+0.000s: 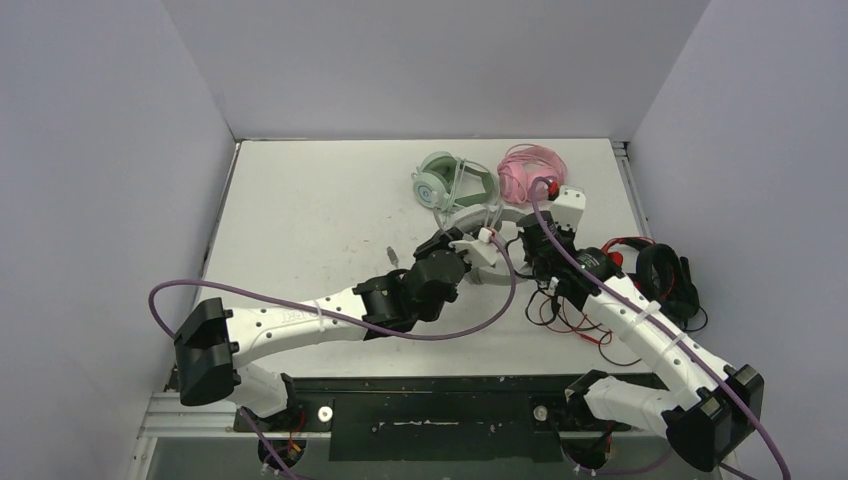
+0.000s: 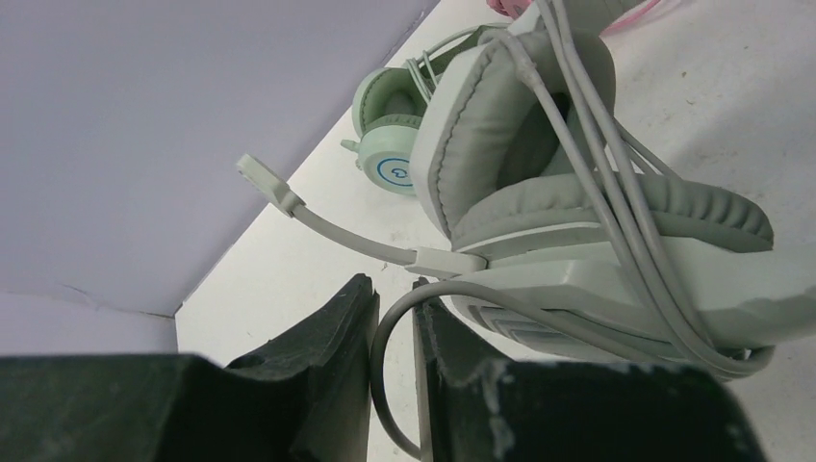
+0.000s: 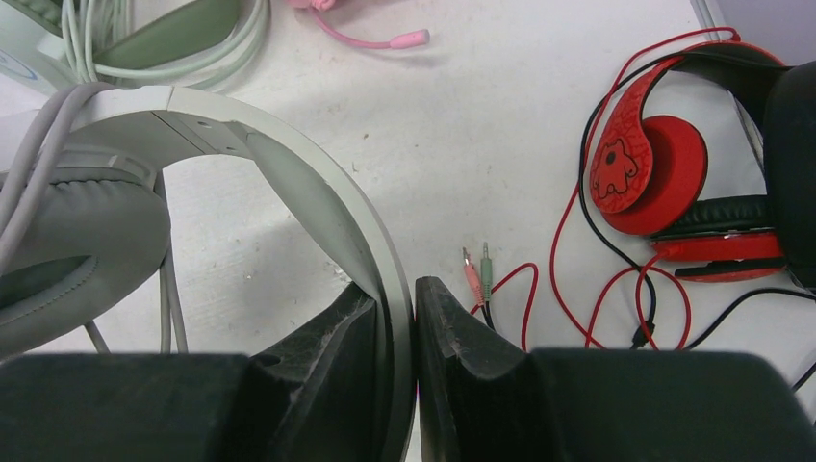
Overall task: Wrap the headphones
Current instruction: Wrap the headphones cable around the headphones.
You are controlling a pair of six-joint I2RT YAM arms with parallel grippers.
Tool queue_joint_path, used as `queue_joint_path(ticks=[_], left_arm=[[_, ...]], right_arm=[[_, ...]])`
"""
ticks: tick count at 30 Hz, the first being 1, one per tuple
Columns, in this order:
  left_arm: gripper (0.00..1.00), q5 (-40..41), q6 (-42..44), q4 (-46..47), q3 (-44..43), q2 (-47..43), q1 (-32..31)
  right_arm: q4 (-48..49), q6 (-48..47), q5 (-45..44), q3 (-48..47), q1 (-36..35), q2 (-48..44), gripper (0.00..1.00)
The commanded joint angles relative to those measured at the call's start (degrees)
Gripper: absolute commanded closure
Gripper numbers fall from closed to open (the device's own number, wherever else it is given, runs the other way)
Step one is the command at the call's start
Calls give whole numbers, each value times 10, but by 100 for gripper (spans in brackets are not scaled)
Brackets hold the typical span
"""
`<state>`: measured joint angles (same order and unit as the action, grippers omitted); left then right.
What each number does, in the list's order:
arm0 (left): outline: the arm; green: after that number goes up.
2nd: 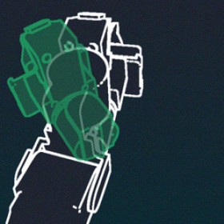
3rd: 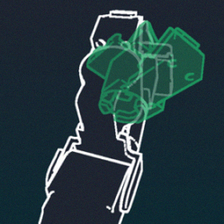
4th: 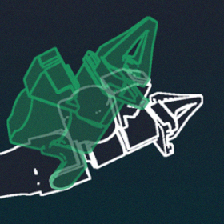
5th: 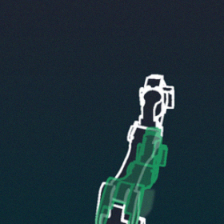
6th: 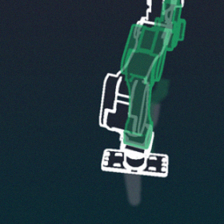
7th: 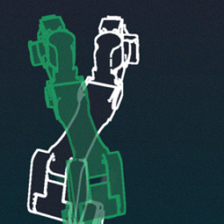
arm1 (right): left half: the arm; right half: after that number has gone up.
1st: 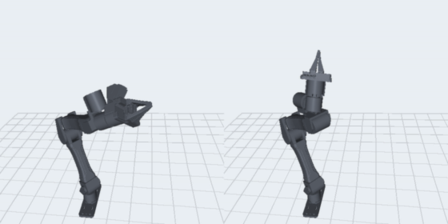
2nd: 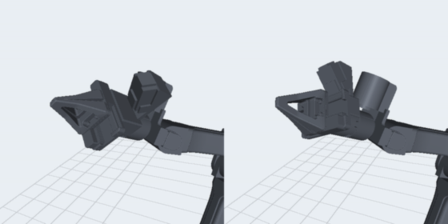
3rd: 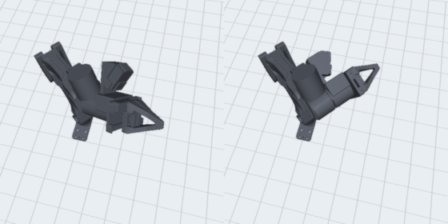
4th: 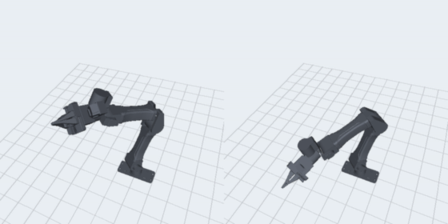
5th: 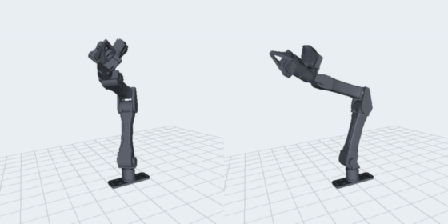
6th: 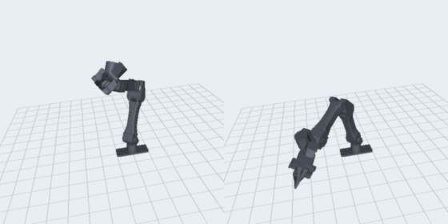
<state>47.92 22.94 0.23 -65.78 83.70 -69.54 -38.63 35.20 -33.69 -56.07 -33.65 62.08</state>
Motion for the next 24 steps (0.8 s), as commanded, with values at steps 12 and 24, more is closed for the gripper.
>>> queue_joint_path(ticks=[12,24], left_arm=[[82,-13,7,123,33,-46,70],[81,-121,-26,70,30,-56,115]], right_arm=[[-11,-19,69,-36,-2,13,100],[-26,-55,67,-19,-2,33,100]])
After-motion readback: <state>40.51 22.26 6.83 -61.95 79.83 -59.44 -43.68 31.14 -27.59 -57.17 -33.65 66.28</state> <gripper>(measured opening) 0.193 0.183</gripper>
